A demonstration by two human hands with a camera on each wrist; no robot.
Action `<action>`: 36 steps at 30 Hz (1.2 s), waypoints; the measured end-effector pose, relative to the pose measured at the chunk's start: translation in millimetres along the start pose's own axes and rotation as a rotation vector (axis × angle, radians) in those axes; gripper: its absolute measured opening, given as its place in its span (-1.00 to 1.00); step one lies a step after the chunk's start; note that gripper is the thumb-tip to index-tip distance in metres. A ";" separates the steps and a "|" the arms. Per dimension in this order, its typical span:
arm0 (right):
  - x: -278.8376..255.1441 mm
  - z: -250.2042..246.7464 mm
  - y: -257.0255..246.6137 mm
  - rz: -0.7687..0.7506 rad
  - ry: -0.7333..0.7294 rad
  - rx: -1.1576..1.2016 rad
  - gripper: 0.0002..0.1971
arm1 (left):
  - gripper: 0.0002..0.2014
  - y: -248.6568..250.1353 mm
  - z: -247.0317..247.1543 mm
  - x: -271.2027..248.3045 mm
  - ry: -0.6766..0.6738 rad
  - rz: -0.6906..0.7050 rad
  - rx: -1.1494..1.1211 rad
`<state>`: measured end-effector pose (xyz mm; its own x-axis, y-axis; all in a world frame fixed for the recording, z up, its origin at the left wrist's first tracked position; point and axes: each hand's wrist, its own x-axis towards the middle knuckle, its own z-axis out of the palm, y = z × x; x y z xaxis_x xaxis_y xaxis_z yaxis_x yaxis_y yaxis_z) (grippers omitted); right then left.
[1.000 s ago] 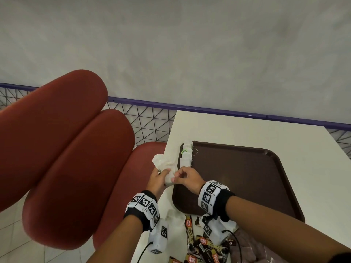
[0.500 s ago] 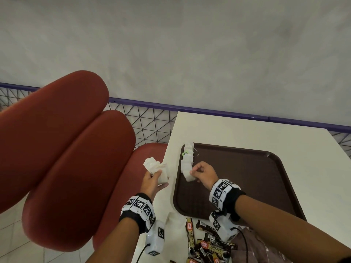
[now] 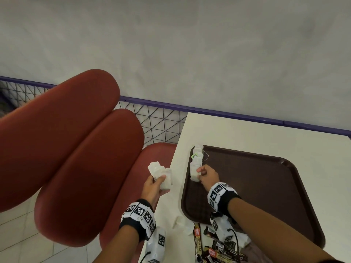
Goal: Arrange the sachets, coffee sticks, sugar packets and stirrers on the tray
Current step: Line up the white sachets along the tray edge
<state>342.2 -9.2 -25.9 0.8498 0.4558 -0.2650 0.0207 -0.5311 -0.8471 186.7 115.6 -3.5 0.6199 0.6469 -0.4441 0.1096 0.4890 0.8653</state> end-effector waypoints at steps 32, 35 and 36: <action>-50.9 4.8 -29.4 -0.142 -0.253 0.172 -0.78 | -0.63 -6.0 26.8 2.0 -0.166 0.009 0.067; -52.7 2.7 -27.1 -0.141 -0.218 0.175 -0.78 | -0.62 -7.8 30.8 1.9 -0.188 -0.003 0.078; -52.5 1.7 -25.8 -0.142 -0.209 0.174 -0.79 | -0.62 -8.6 31.5 1.6 -0.200 -0.006 0.086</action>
<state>296.1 -18.2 9.1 0.7175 0.6633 -0.2124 0.0253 -0.3297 -0.9438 211.2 94.0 -4.3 0.7598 0.5112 -0.4016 0.1744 0.4348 0.8835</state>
